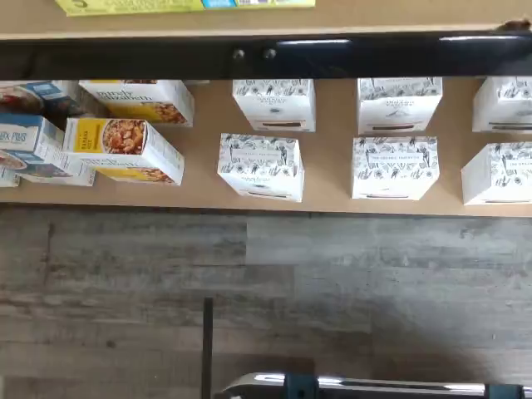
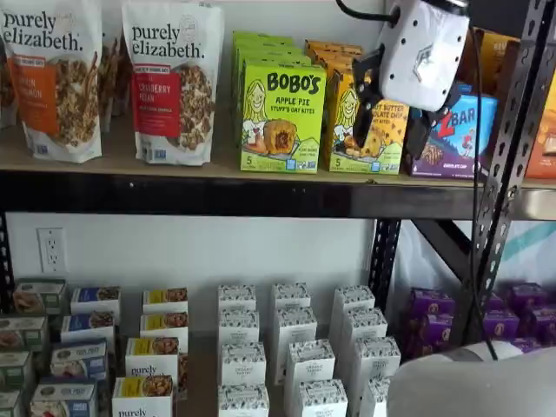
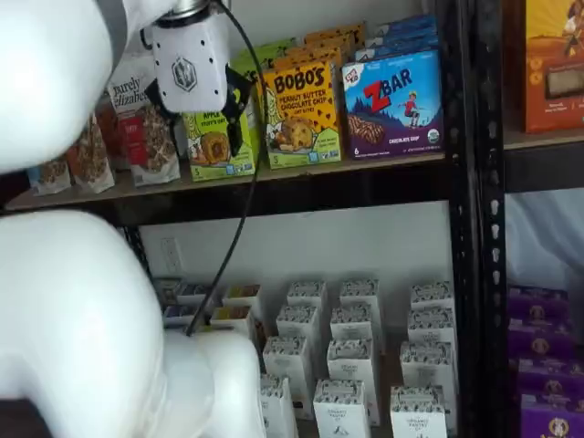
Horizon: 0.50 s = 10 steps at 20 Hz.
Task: Pick the green box on the top shelf, the fourth from the left
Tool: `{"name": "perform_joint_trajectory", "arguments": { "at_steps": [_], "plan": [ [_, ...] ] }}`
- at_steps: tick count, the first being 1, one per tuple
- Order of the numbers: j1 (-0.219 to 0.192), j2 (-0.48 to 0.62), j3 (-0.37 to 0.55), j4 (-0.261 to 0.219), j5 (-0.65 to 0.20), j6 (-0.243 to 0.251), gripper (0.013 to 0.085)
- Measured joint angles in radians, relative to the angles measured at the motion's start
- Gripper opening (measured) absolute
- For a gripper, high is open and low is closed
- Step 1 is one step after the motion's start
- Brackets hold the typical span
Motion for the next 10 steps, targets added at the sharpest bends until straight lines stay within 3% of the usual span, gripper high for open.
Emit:
{"name": "perform_joint_trajectory", "arguments": {
  "at_steps": [10],
  "plan": [
    [0.093,0.073,-0.008,-0.057,-0.055,0.08,0.085]
  ]
}}
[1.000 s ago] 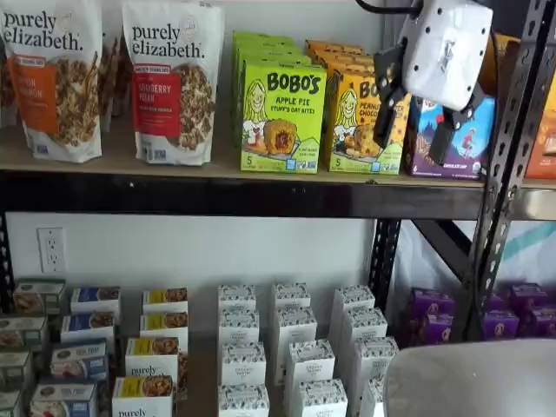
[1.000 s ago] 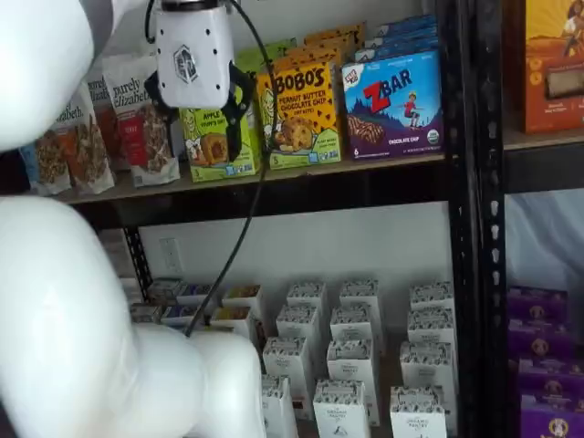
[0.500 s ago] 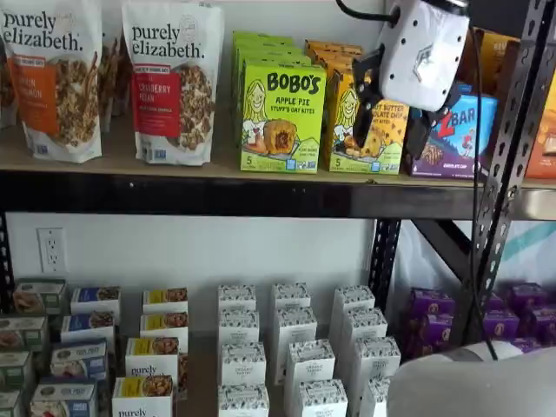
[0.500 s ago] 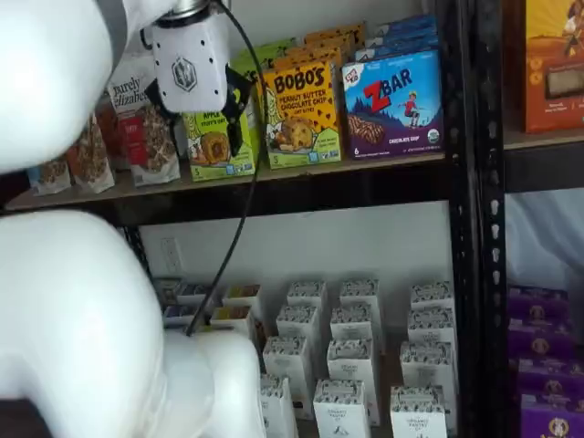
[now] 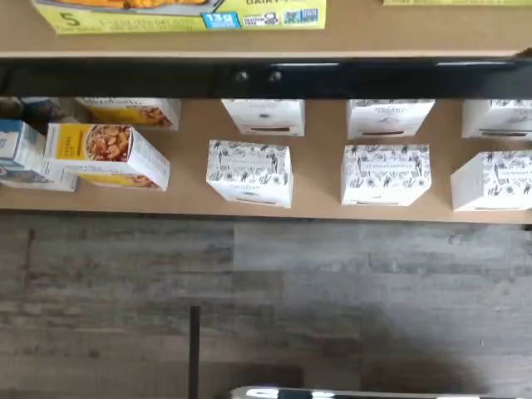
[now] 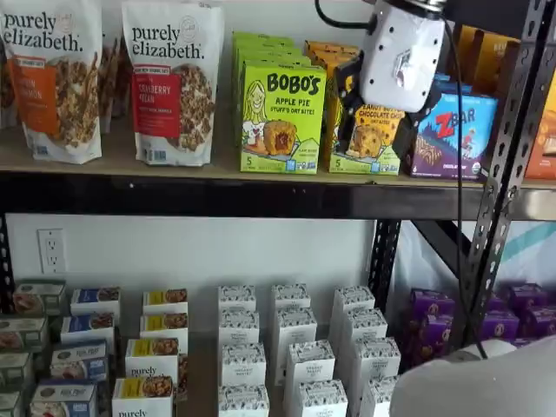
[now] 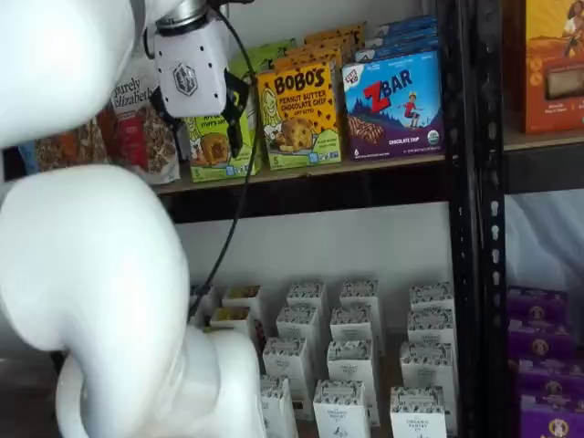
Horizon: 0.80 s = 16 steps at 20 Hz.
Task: Pick the green box on the top shelf, the fourth from the left
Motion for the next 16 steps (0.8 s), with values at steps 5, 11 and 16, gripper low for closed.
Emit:
{"name": "perform_joint_trajectory", "arguments": {
  "at_steps": [5,11,16],
  "plan": [
    [0.021,0.024,-0.001,-0.012,-0.042,0.018,0.085],
    [0.042,0.064,-0.024,-0.027,-0.088,0.035,0.085],
    [0.055,0.11,-0.058,-0.026,-0.102,0.047,0.085]
  ]
}}
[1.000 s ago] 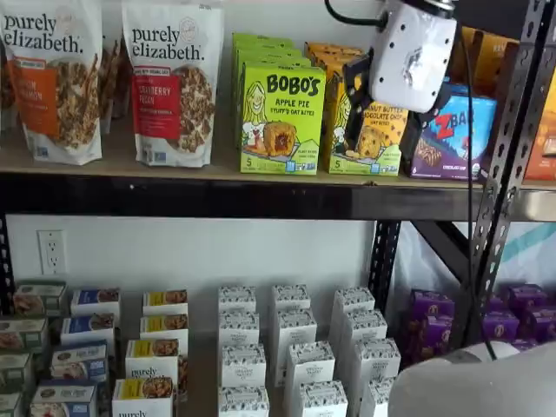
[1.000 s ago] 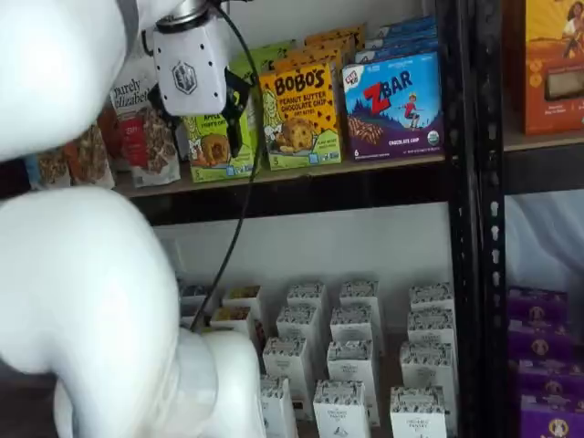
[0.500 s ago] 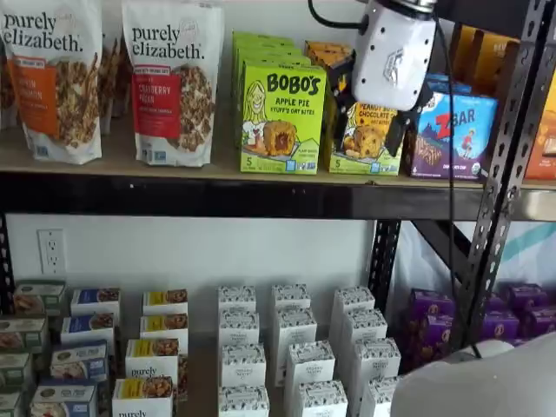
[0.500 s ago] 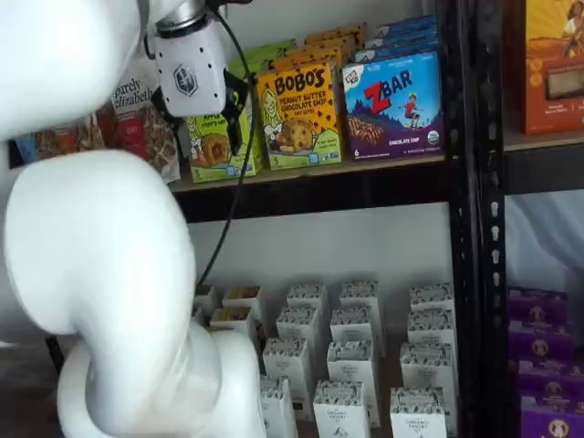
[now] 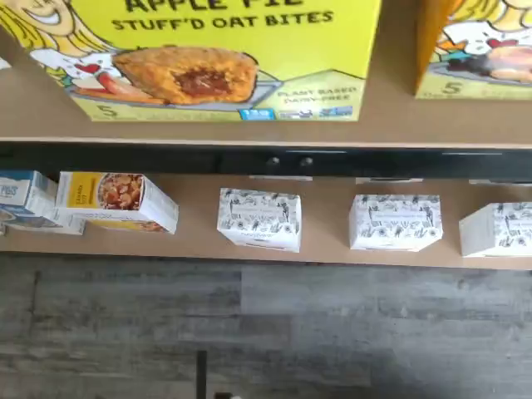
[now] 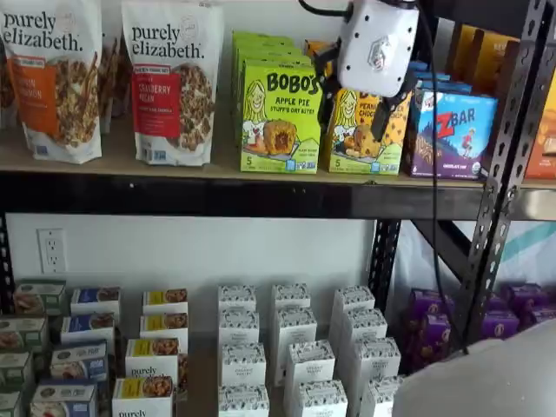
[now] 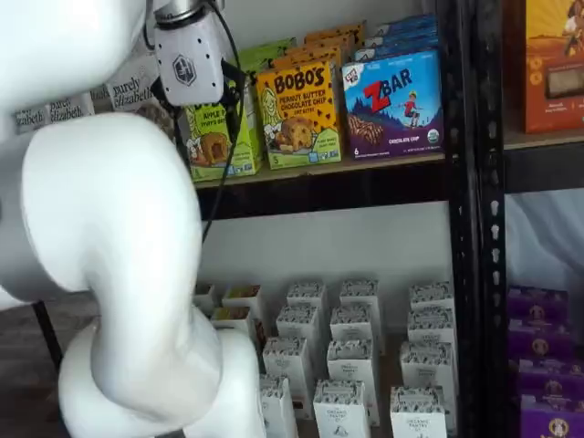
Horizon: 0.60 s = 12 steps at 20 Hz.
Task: Pick the green box on the top shelf, the fourth from the left
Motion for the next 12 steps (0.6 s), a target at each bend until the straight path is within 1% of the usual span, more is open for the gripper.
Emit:
{"name": "perform_joint_trajectory", "arguments": {
  "at_steps": [2,5,12],
  "plan": [
    [0.002,0.018,-0.011,0.007,-0.015,0.001,0.085],
    [0.017,0.052,-0.036,-0.008,-0.032,0.015,0.085],
    [0.042,0.118,-0.091,-0.024,-0.069,0.038,0.085]
  ]
}}
